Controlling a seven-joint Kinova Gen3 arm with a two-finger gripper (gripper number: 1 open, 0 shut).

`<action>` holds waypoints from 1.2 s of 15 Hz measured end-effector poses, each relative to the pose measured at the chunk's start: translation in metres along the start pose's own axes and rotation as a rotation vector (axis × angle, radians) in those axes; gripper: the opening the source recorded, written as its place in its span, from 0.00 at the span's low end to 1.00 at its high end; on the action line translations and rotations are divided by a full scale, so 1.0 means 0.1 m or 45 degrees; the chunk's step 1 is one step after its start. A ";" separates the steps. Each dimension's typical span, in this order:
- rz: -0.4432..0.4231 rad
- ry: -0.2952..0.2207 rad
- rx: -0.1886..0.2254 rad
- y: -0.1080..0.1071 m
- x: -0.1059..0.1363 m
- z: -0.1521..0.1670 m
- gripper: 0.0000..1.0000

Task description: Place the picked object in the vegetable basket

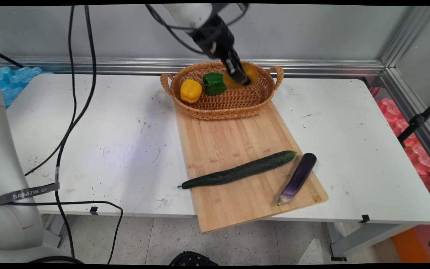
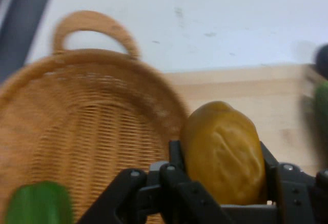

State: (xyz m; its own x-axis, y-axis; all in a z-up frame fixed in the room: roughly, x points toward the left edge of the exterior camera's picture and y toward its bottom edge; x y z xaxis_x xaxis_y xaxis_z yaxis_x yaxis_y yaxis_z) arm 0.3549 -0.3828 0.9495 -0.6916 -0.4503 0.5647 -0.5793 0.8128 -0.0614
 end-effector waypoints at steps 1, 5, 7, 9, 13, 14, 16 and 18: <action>-0.015 0.008 0.022 -0.09 0.00 -0.04 0.00; -0.046 0.032 0.091 -0.41 0.04 -0.07 0.00; -0.044 0.035 0.111 -0.53 0.06 -0.02 0.00; -0.028 0.030 0.131 -0.70 0.10 0.10 0.00; 0.014 0.004 0.148 -0.97 0.13 0.47 0.00; 0.022 -0.004 0.147 -1.01 0.14 0.55 0.00; 0.046 -0.023 0.140 -1.11 0.13 0.77 0.00; 0.070 -0.044 0.131 -1.19 0.12 0.98 0.00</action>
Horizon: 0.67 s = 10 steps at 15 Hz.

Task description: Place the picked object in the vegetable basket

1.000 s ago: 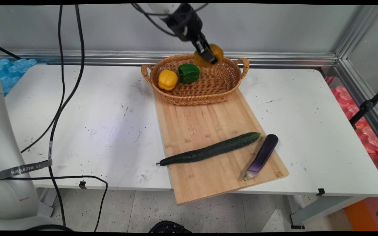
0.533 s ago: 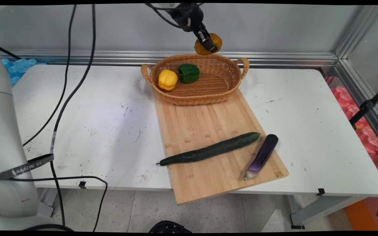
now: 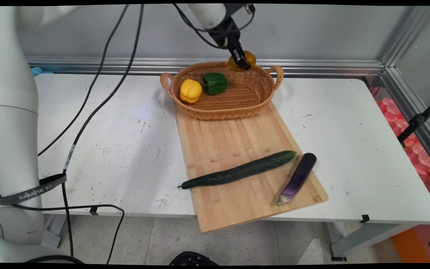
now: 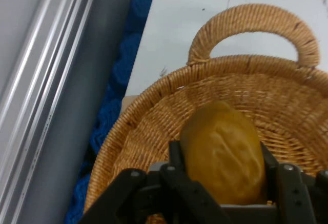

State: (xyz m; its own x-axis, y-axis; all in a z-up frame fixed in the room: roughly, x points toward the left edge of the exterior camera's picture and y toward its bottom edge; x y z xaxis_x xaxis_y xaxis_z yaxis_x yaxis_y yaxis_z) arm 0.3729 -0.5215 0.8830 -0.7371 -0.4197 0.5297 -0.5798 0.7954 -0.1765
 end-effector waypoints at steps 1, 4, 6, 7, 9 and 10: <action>0.013 -0.012 -0.006 -0.03 -0.01 0.11 0.00; 0.038 -0.040 -0.020 -0.09 -0.03 0.36 0.00; 0.058 -0.066 -0.035 -0.12 -0.06 0.54 0.00; 0.068 -0.075 -0.041 -0.14 -0.08 0.61 0.00; 0.087 -0.090 -0.051 -0.17 -0.10 0.72 0.00; 0.102 -0.098 -0.058 -0.18 -0.11 0.78 0.00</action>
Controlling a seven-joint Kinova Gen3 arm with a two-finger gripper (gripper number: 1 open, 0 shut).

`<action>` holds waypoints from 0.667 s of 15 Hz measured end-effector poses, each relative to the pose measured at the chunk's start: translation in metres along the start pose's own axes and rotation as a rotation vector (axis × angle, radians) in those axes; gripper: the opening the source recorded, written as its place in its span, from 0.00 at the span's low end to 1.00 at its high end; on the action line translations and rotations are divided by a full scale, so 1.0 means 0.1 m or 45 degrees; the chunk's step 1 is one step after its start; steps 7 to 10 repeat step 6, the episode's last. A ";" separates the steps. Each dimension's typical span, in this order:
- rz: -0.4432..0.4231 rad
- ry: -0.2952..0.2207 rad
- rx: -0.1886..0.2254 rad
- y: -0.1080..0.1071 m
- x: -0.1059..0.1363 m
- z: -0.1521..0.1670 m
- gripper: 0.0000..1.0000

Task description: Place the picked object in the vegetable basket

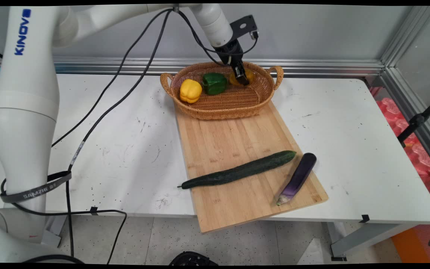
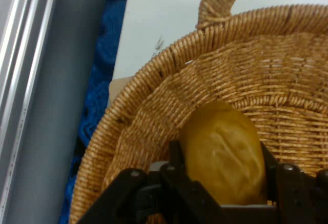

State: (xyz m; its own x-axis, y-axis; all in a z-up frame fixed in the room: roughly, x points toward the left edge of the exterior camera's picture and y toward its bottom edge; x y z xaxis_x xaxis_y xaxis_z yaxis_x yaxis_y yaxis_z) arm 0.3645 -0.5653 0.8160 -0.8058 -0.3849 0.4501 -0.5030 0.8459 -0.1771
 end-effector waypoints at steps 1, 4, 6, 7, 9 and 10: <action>0.011 -0.005 -0.005 -0.01 -0.01 0.04 0.00; 0.056 -0.015 -0.016 -0.05 -0.02 0.13 1.00; 0.087 -0.012 -0.015 -0.08 -0.02 0.14 1.00; 0.087 -0.012 -0.015 -0.08 -0.02 0.14 1.00; 0.087 -0.012 -0.015 -0.08 -0.02 0.14 1.00; 0.087 -0.012 -0.015 -0.08 -0.02 0.14 1.00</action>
